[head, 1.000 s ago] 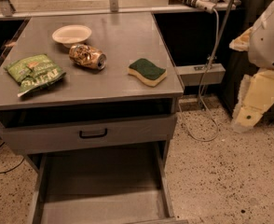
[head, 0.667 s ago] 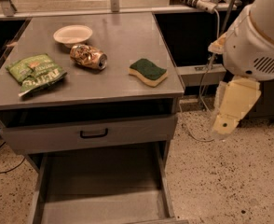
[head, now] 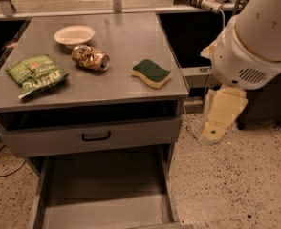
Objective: Place green jalapeno chip bag into middle drawer
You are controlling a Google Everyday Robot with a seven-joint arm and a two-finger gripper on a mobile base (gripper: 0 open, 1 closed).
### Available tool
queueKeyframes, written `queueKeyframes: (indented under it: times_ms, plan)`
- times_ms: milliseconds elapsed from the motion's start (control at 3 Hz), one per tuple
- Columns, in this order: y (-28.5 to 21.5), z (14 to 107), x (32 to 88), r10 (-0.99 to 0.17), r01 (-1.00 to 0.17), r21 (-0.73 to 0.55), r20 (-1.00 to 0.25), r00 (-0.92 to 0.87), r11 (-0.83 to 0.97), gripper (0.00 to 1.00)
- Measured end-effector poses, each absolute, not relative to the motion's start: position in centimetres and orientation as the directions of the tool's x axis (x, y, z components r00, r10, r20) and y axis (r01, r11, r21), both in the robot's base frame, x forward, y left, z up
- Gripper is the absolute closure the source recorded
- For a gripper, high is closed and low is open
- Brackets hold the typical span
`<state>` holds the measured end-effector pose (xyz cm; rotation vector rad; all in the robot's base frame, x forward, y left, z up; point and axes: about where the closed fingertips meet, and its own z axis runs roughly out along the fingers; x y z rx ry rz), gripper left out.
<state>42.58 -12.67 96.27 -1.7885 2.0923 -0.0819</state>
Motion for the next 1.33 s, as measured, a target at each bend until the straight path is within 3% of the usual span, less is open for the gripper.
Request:
queueKeyframes:
  times_ms: [667,1333]
  plan:
    - [-4.5,92.8,46.0,-0.951,-0.960,-0.243,-0.302,-0.060,0.138,0.00]
    - [-3.1,92.2,46.1,-0.942,-0.963,-0.238,-0.333,-0.041,0.126,0.00]
